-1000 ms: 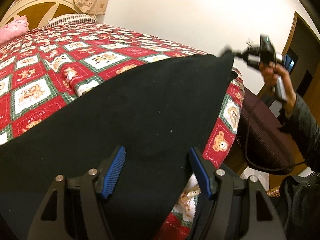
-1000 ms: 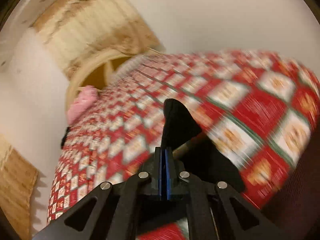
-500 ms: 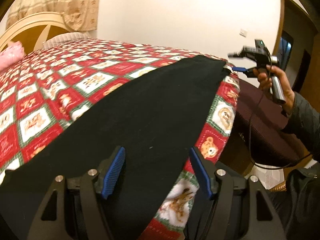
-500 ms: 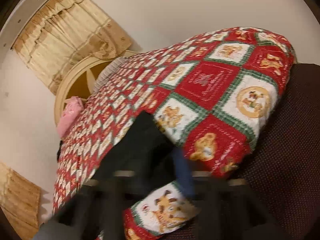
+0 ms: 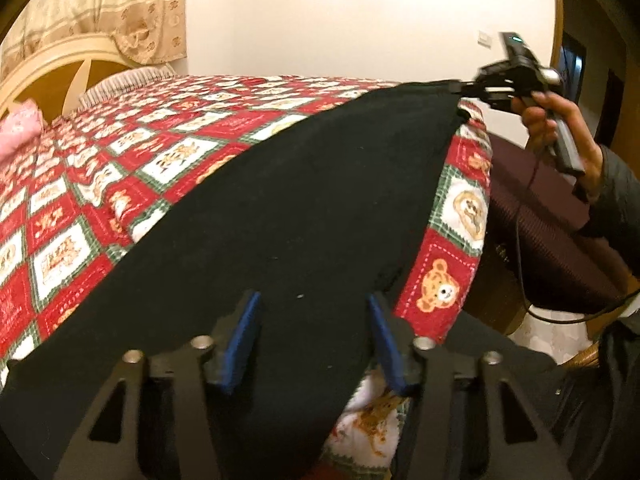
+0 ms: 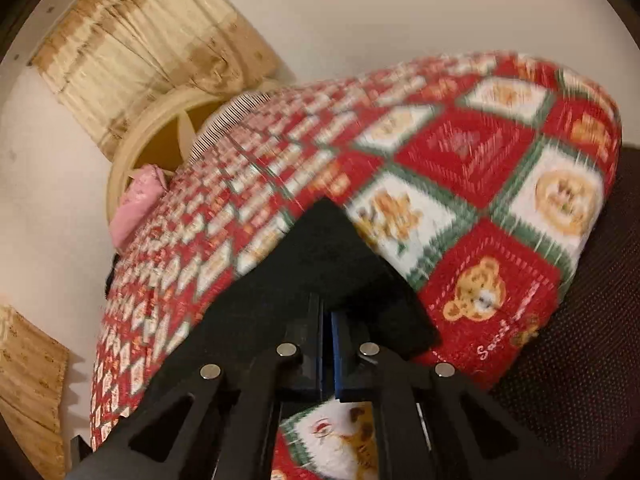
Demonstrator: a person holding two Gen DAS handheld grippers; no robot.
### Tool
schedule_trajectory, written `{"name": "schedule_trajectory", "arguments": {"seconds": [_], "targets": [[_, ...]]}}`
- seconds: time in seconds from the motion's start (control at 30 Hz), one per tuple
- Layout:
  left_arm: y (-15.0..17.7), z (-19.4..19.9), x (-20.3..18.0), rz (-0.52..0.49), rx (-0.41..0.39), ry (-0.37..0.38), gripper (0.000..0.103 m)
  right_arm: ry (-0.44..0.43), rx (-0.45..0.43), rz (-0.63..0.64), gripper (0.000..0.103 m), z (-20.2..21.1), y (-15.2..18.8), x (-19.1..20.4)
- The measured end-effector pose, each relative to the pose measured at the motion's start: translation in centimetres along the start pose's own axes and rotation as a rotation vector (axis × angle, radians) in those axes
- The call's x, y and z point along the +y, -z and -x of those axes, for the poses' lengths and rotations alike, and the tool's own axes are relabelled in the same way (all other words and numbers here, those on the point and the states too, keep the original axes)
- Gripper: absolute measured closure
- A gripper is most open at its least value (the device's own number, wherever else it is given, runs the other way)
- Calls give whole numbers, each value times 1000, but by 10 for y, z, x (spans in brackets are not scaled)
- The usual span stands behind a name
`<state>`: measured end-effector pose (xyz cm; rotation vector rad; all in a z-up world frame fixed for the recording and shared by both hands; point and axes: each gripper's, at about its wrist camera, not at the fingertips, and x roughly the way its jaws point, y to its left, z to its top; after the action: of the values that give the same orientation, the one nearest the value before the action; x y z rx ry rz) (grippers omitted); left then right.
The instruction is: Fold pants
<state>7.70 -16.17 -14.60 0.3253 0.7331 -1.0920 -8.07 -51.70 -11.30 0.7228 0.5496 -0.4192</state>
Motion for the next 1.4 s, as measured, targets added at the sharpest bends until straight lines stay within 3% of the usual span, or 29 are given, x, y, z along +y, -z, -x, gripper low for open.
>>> {"name": "schedule_trajectory", "arguments": {"seconds": [0.07,0.13,0.27,0.33,0.37,0.4,0.43,0.5,0.6,0.77,0.87,0.9,1.0,1.1,1.2,1.3,1.4], "targets": [[0,4,15,67,-7,64,60,-11,-31,28,100,16,1,5],[2,6,27,127,-12,147,60,21,0,33,100,11,5,1],[5,7,27,143,-8,170,57,73,86,-18,100,-17,18,-27],[7,7,23,136,-6,167,46,81,53,16,100,-12,20,-25],[7,7,21,135,-7,163,44,98,42,31,97,-9,19,-22],[7,8,20,131,-9,162,41,106,28,36,89,-5,18,-20],[7,10,17,126,-11,157,41,119,8,35,74,0,16,-19],[7,14,16,121,-24,160,41,164,-56,40,62,13,9,-17],[10,14,13,124,-13,172,30,191,-128,85,62,25,-6,-9],[19,8,3,79,20,158,28,54,-117,160,62,11,-20,19],[20,12,4,90,17,166,28,-24,9,210,61,-20,-18,36],[21,14,5,91,18,168,28,-17,59,219,61,-34,-15,38],[20,21,3,82,-4,134,28,128,116,214,61,-58,-5,34],[11,33,2,77,-68,127,28,74,101,232,61,-46,4,41],[-1,33,-6,63,-121,157,18,9,122,291,61,-37,21,62],[-6,19,-15,52,-108,198,18,-62,136,392,60,-33,47,94],[-1,-4,-24,73,-30,250,18,-158,173,467,59,-33,72,126]]}}
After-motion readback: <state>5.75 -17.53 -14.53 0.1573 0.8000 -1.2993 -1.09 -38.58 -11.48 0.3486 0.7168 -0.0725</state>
